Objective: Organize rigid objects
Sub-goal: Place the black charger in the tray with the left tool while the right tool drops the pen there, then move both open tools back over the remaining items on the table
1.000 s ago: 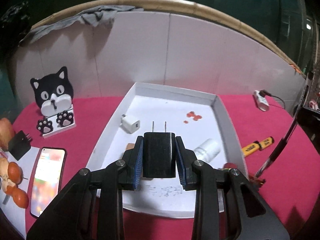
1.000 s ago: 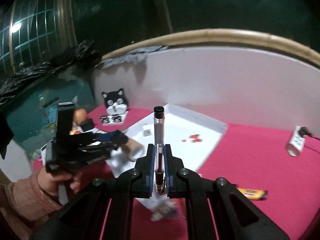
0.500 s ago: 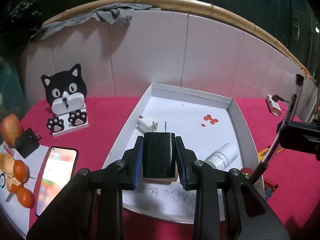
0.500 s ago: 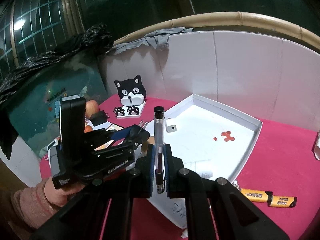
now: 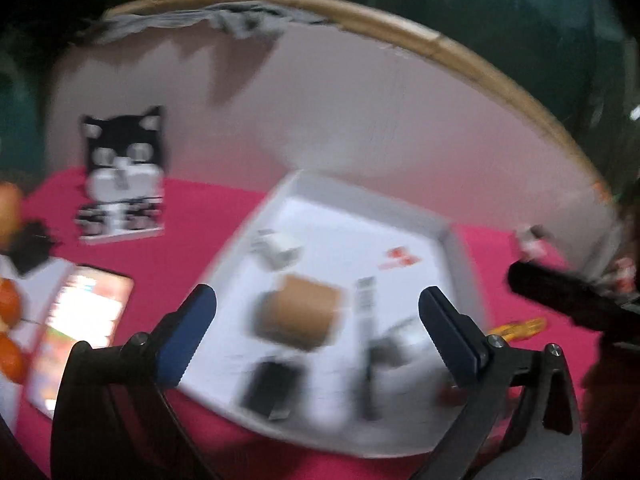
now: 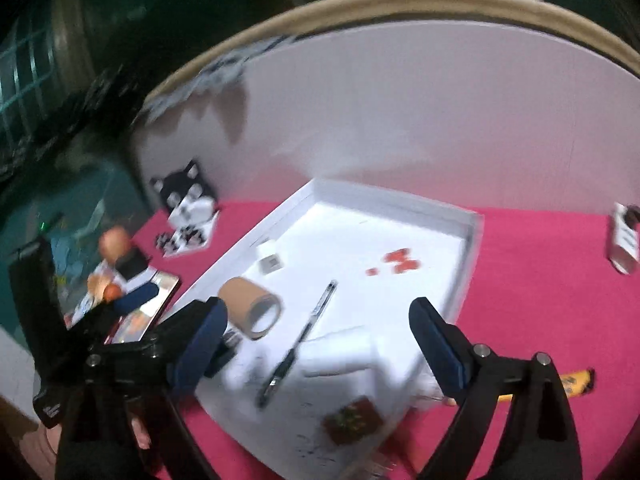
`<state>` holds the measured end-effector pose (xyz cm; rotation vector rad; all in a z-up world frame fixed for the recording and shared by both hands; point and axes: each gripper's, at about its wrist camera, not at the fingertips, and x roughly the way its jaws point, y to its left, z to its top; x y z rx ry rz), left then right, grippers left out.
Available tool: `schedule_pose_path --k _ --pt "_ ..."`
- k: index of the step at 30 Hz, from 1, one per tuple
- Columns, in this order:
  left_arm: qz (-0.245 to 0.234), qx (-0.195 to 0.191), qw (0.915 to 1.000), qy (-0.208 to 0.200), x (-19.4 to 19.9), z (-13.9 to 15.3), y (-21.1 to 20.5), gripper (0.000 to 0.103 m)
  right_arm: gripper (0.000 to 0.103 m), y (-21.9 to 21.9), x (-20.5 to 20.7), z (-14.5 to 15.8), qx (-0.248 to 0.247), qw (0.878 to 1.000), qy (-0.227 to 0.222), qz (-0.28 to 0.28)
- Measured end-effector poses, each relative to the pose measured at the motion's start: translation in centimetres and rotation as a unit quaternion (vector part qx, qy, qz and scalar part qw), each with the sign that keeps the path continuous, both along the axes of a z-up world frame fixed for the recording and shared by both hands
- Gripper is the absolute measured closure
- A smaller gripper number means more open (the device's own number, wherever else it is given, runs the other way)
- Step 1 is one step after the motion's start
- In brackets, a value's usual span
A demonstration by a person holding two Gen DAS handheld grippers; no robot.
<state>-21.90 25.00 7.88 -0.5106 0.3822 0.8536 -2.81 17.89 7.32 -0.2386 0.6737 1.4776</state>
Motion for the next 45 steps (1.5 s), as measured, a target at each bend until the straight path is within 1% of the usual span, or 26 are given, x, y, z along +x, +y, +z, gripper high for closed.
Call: schedule_pose_path --k 2,4,7,10,12,14,16,20,22,24,26,27,28,29,30,31,33,35,36,37,38,40,41,42,43,45 --pt "-0.042 0.004 0.9983 -0.039 1.1 0.2 -0.6 0.001 0.008 -2.0 1.4 0.0 0.016 1.0 0.01 -0.025" --pt "-0.07 0.018 0.9968 -0.033 3.3 -0.3 -1.1 0.001 0.0 -4.2 3.0 -0.1 0.026 0.998 0.028 -0.052" --pt "-0.09 0.027 0.9954 0.021 6.6 -1.8 -1.3 0.001 0.0 -7.2 5.3 -0.5 0.029 0.995 0.056 -0.078" --pt "-0.102 0.034 0.9898 0.094 9.0 -3.3 -1.0 0.001 0.0 -9.9 7.1 -1.1 0.024 0.992 0.067 -0.104" --pt "-0.09 0.039 0.9886 0.114 9.5 -3.3 -0.5 0.001 0.0 -11.3 8.1 -1.4 0.02 0.99 0.073 -0.119" --pt "-0.086 0.031 0.9872 0.131 9.8 -3.6 0.3 0.001 0.0 -12.8 9.2 -1.8 0.02 0.987 0.083 -0.138" --pt "-0.082 0.029 0.9879 0.128 9.1 -3.5 0.8 0.001 0.0 -14.0 10.0 -2.0 0.022 0.985 0.091 -0.148" --pt "-0.047 0.024 0.9933 0.103 5.3 -3.1 2.4 0.001 0.0 -15.6 10.3 -2.2 0.029 0.983 0.088 -0.157" --pt "-0.01 0.046 0.9954 0.084 2.6 -1.7 2.0 0.001 0.0 -16.3 10.4 -2.3 0.038 0.983 0.083 -0.16" --pt "-0.026 0.068 0.9953 0.063 0.2 -0.2 0.1 0.001 0.0 -16.9 10.4 -2.4 0.049 0.982 0.084 -0.162" --pt "-0.081 0.079 0.992 0.057 -0.8 0.4 -2.5 0.001 0.0 -17.2 10.5 -2.8 0.055 0.98 0.085 -0.169" --pt "-0.131 0.081 0.9863 0.059 -0.7 0.4 -4.5 0.001 0.0 -17.3 10.6 -3.0 0.056 0.98 0.087 -0.171" --pt "-0.188 0.082 0.9766 0.064 -0.3 0.2 -6.9 0.001 0.0 -17.4 10.6 -3.3 0.055 0.979 0.089 -0.174" --pt "-0.224 0.079 0.9689 0.068 -0.1 0.0 -8.3 0.001 0.0 -17.3 10.8 -3.6 0.053 0.978 0.091 -0.177" --pt "-0.303 0.065 0.9477 0.074 0.8 -0.8 -10.9 0.001 0.0 -17.3 10.9 -3.9 0.049 0.978 0.095 -0.18" --pt "-0.346 0.052 0.9338 0.077 1.4 -1.3 -12.2 0.001 0.0 -17.3 11.0 -4.2 0.042 0.977 0.1 -0.183" --pt "-0.44 0.011 0.8932 0.092 3.2 -3.3 -15.4 0.001 0.0 -17.5 11.2 -4.7 0.034 0.976 0.105 -0.186" --pt "-0.473 -0.001 0.8726 0.121 5.0 -5.0 -17.2 0.001 0.0 -17.7 11.2 -5.1 0.026 0.976 0.104 -0.191" --pt "-0.478 0.004 0.8655 0.15 6.0 -6.0 -17.9 0.001 0.0 -17.8 11.2 -5.3 0.023 0.975 0.104 -0.194" --pt "-0.486 -0.012 0.8558 0.178 7.1 -6.9 -18.1 0.001 0.0 -17.9 11.2 -5.5 0.02 0.974 0.106 -0.197" --pt "-0.486 -0.012 0.8541 0.184 7.5 -7.1 -18.2 0.001 0.0 -18.0 11.3 -5.7 0.019 0.974 0.11 -0.199" --pt "-0.481 -0.005 0.8569 0.185 8.1 -7.1 -17.8 0.001 0.0 -18.1 11.5 -6.0 0.019 0.972 0.122 -0.2" --pt "-0.472 -0.004 0.8594 0.198 8.6 -7.3 -17.5 0.001 0.0 -18.1 11.5 -6.1 0.019 0.971 0.126 -0.201" --pt "-0.462 0.013 0.8604 0.214 9.1 -7.4 -17.5 0.001 0.0 -18.1 11.6 -6.1 0.019 0.971 0.129 -0.201" --pt "-0.457 0.028 0.8586 0.231 9.3 -7.6 -17.6 0.0 0.0 -18.1 11.6 -6.1 0.02 0.971 0.132 -0.2" --pt "-0.461 0.029 0.8564 0.23 9.4 -7.8 -17.4 0.0 0.0 -18.0 11.5 -5.9 0.021 0.971 0.131 -0.198"
